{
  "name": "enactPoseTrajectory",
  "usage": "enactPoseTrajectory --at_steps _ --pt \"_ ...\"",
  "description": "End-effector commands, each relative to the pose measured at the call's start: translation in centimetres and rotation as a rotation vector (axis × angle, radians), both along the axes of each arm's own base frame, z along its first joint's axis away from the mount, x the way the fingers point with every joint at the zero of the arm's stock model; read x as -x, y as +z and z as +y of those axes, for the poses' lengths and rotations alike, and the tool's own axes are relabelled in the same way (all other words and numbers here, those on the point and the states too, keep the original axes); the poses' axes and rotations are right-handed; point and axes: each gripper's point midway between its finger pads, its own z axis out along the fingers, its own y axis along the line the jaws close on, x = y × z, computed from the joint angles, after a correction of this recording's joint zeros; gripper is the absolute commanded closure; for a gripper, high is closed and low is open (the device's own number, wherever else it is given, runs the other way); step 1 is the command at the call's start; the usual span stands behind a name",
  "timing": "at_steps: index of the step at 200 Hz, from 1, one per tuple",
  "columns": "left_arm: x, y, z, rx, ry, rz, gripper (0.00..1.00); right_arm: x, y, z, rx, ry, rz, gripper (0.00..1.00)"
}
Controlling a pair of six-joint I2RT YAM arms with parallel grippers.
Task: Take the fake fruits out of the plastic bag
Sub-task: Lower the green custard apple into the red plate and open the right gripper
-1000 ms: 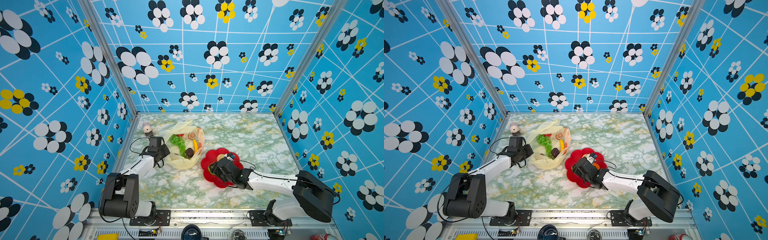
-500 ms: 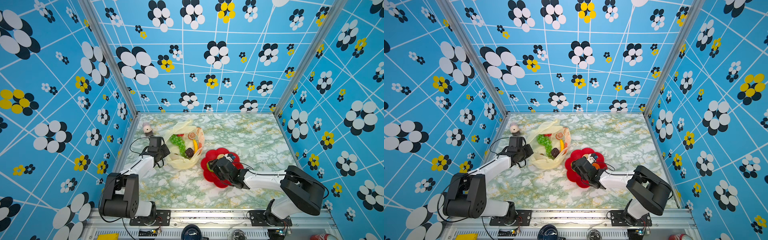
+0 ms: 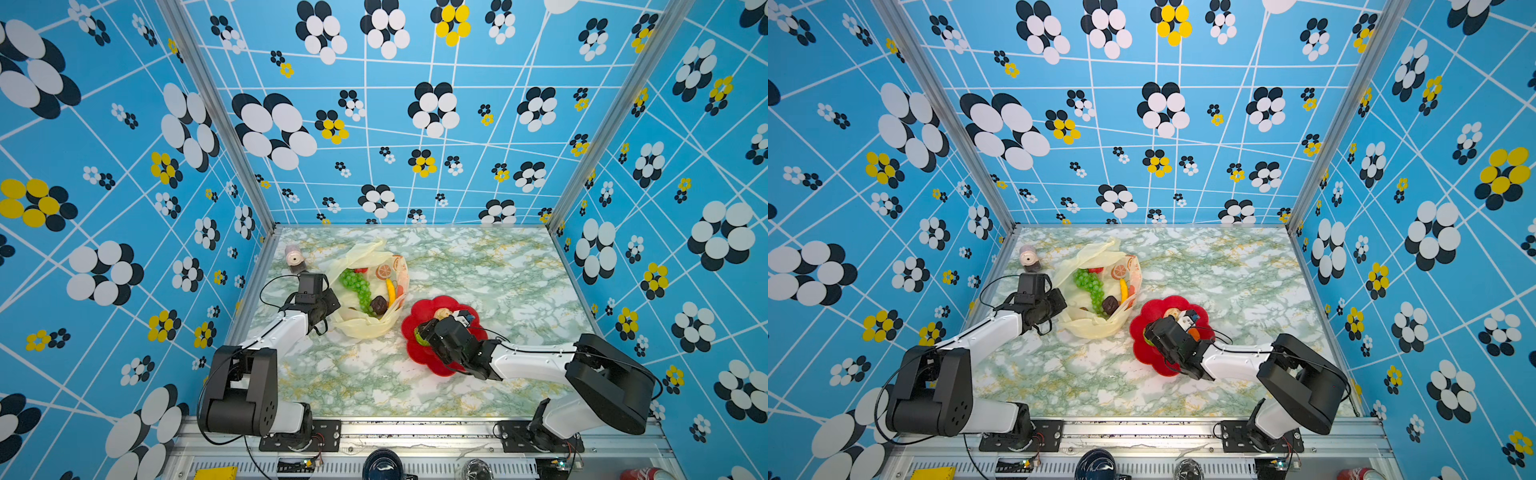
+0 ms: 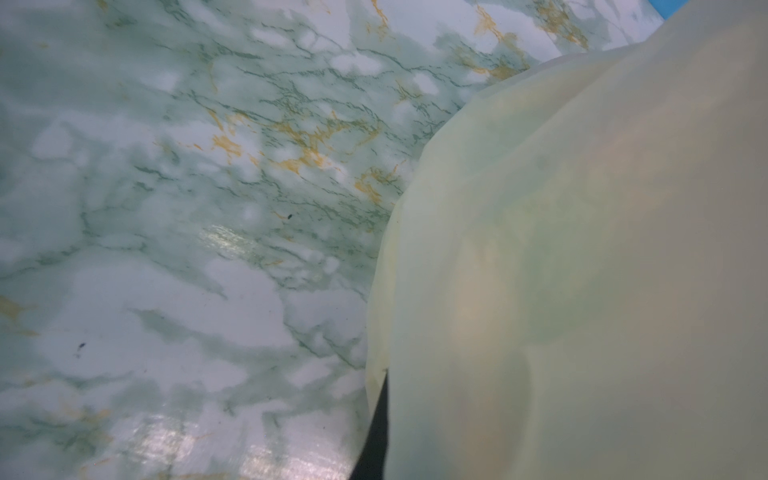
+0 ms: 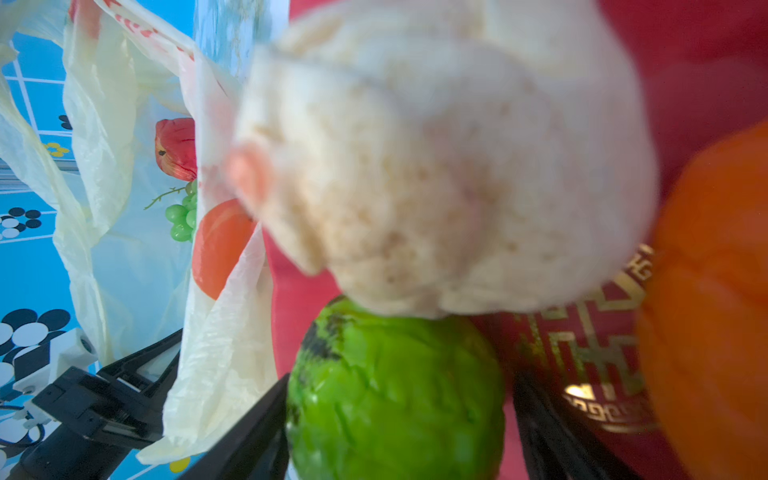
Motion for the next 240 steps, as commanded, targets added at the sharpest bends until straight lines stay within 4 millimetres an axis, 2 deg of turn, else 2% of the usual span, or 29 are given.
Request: enactPoseTrajectory --at_steps 1,64,97,140,168,203,240 --pt "-0.4 0.4 0.1 -0.011 -0.01 -0.014 1.0 0.6 -0.4 -2.1 0.052 -0.037 0.012 0.18" --pt "-0.3 0.4 0.2 -0.017 -0.01 -0.013 1.0 0.6 1.2 -2.5 0.06 -0.03 -0.013 0.22" --pt "-0.3 0.5 0.2 -0.018 -0.01 -0.014 1.0 0.9 1.1 -2.4 0.058 -0.029 0.009 0.24" --pt "-0.3 0.5 0.3 -0.019 -0.01 -0.014 1.0 0.5 0.9 -0.9 0.041 0.001 0.026 0.24" --pt "-0.2 0.4 0.3 -0.021 -0.012 -0.013 1.0 0.5 0.5 -0.2 0.039 0.021 0.042 0.3" --pt "-0.3 0.4 0.2 -0.018 -0.011 -0.013 1.0 0.6 0.1 -0.7 0.058 0.016 0.04 0.37" --pt "-0.2 0.5 0.3 -0.022 -0.01 -0.017 1.0 -0.3 0.5 -0.9 0.073 0.008 -0.027 0.41"
